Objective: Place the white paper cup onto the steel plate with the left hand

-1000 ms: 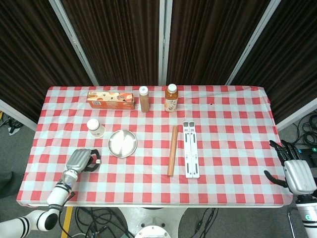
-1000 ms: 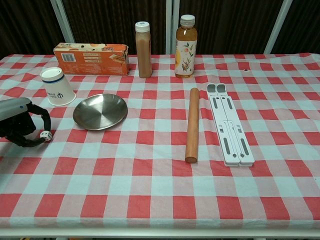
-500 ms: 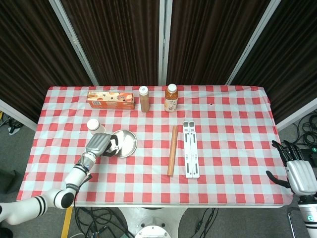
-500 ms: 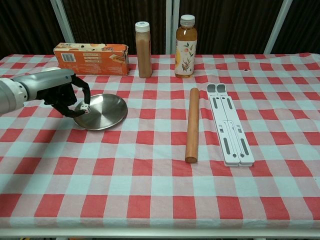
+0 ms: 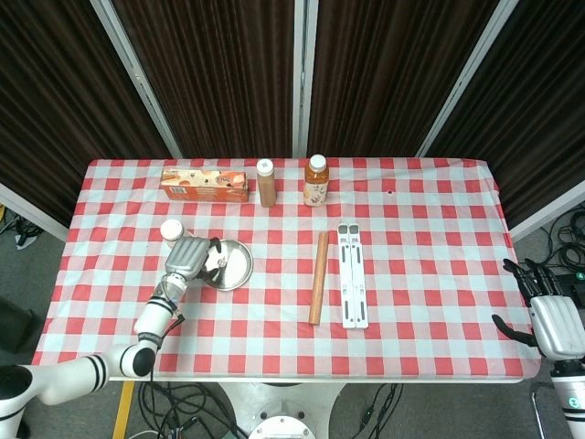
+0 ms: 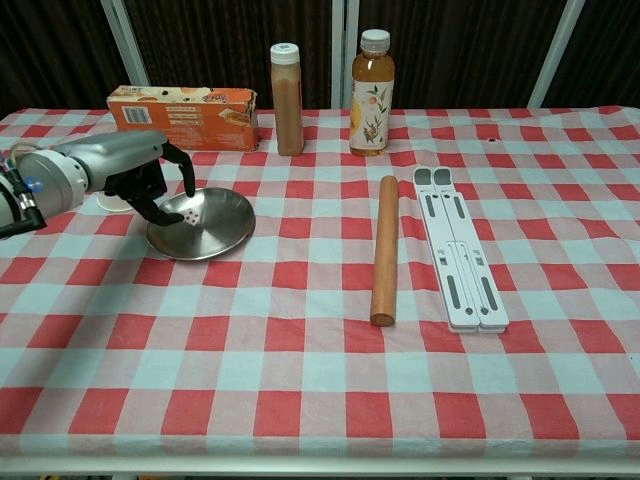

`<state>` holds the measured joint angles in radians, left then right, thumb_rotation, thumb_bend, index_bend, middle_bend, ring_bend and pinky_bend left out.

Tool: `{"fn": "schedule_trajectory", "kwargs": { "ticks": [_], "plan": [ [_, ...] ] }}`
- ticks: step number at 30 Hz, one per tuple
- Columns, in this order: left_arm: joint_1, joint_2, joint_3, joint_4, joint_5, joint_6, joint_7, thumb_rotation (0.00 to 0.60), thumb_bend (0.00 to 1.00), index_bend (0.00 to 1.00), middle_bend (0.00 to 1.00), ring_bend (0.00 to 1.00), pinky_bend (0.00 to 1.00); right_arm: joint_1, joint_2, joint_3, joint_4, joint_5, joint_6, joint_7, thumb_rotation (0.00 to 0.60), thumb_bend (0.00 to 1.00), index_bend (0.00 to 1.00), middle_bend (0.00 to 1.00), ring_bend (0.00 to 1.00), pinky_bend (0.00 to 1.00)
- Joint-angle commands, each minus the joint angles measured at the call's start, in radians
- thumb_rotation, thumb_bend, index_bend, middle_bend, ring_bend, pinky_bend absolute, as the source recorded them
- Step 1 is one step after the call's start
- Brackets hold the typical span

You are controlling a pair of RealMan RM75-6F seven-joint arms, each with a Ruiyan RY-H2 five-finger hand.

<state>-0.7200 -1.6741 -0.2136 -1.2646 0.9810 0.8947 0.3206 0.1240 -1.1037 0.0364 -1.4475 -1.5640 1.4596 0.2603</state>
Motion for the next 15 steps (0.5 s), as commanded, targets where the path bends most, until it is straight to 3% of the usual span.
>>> {"fn": "schedule_trajectory", "kwargs": {
  "ticks": [1,6,9,12,15],
  "plan": [
    [0.047,0.062,0.006,-0.086,0.045,0.088,-0.016,0.6,0.22,0.32,0.88,0.84,0.86,0.003,-0.001,0.0,-0.002,-0.004,-0.001,-0.002,0.6,0.15,0.04,0.18,0.0,0.07],
    [0.117,0.139,-0.01,-0.146,0.078,0.188,-0.106,0.6,0.21,0.31,0.8,0.76,0.85,0.001,0.005,0.0,-0.009,-0.012,0.009,-0.008,0.6,0.15,0.04,0.18,0.0,0.07],
    [0.155,0.162,-0.025,-0.12,0.067,0.212,-0.184,0.6,0.21,0.31,0.7,0.65,0.83,-0.003,0.011,0.002,-0.016,-0.012,0.018,-0.015,0.6,0.15,0.04,0.18,0.0,0.07],
    [0.177,0.164,-0.036,-0.077,0.048,0.2,-0.257,0.6,0.19,0.31,0.56,0.52,0.75,-0.005,0.019,0.004,-0.023,-0.016,0.029,-0.024,0.6,0.15,0.04,0.18,0.0,0.07],
    [0.187,0.147,-0.057,-0.021,0.022,0.146,-0.375,0.6,0.16,0.3,0.4,0.36,0.59,-0.005,0.028,0.008,-0.034,-0.018,0.036,-0.033,0.6,0.15,0.04,0.18,0.0,0.07]
  ]
}}
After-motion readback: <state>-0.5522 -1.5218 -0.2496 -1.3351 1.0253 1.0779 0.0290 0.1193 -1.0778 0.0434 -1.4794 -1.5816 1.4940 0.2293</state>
